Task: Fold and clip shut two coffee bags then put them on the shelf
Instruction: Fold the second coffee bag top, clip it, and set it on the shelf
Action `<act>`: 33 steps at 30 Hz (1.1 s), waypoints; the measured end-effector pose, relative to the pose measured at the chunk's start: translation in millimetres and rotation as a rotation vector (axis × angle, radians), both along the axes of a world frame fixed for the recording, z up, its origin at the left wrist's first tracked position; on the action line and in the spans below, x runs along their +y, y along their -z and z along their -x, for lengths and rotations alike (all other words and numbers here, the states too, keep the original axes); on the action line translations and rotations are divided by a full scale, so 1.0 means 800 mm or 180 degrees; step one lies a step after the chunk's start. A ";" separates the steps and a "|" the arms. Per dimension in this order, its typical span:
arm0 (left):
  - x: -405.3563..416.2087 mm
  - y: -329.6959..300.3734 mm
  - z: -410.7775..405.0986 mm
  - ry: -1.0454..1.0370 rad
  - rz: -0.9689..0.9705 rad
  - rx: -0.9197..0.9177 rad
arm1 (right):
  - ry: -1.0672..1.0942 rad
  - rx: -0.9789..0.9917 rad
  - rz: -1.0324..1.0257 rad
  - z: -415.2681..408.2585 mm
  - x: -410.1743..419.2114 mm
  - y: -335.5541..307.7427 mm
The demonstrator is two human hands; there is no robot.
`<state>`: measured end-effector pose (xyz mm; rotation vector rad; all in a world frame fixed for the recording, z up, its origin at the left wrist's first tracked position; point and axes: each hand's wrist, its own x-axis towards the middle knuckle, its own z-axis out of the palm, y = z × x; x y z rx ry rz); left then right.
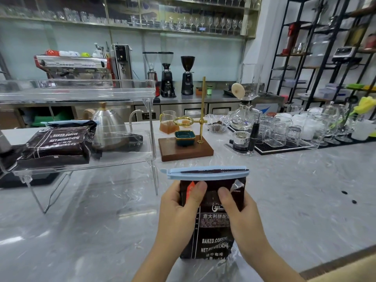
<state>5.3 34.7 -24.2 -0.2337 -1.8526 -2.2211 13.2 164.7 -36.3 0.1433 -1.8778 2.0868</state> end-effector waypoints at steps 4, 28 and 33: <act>0.000 0.036 -0.009 0.0235 0.0459 -0.0148 | 0.0112 -0.0009 -0.0200 -0.004 -0.006 0.027; -0.047 0.065 -0.021 0.0261 0.0826 -0.0497 | -0.0342 -0.0197 -0.0633 0.005 -0.020 0.057; -0.053 0.070 -0.025 0.0510 0.0816 -0.0475 | -0.0471 -0.0164 -0.0635 -0.003 -0.019 0.058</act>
